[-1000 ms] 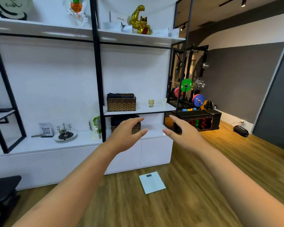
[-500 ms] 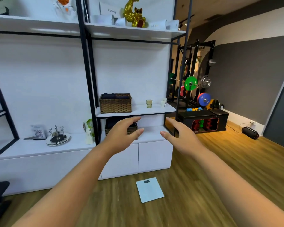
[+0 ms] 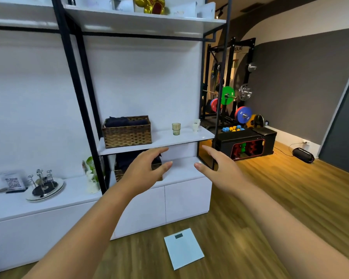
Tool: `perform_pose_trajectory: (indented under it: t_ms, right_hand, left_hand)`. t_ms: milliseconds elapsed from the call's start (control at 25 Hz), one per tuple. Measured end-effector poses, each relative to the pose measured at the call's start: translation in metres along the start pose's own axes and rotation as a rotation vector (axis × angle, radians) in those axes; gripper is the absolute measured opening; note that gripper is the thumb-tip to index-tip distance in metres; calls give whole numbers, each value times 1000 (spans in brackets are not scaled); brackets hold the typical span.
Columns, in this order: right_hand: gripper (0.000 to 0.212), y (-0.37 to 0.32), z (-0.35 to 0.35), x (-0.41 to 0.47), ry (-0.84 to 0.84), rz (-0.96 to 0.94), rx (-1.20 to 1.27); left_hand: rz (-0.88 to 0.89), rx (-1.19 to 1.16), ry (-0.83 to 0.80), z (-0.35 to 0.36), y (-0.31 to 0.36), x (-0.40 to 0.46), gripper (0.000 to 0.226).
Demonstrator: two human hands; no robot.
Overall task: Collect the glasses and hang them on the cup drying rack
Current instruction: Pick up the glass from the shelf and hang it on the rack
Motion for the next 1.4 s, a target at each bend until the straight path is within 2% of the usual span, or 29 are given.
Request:
perform_pose_trajectory:
  t_ms: [280,880,1160,1400]
  right_hand:
    - [92,52,15,102,4,12,34]
    - [89,210,-5,327,-128,-33,62]
    - [87,270,36,420,-178,21,82]
    - [91,276,64,522,-152,-9,87]
  left_hand:
    - [-6,12,4,40,-37,98,57]
    - [-190,27,45,157,-97,276,57]
    - [-246,-29,5,199,-160,347,68]
    - [-197,-28,9,207,-235,451,51]
Point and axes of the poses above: each hand's wrist, its own x-axis towards the middle knuckle, its own z-axis out of the palm, y = z × x, the point moved 10 cm from there along x, towards the middle knuckle, and after that the axes turned 10 degrees about x, right-handed, at the moved point
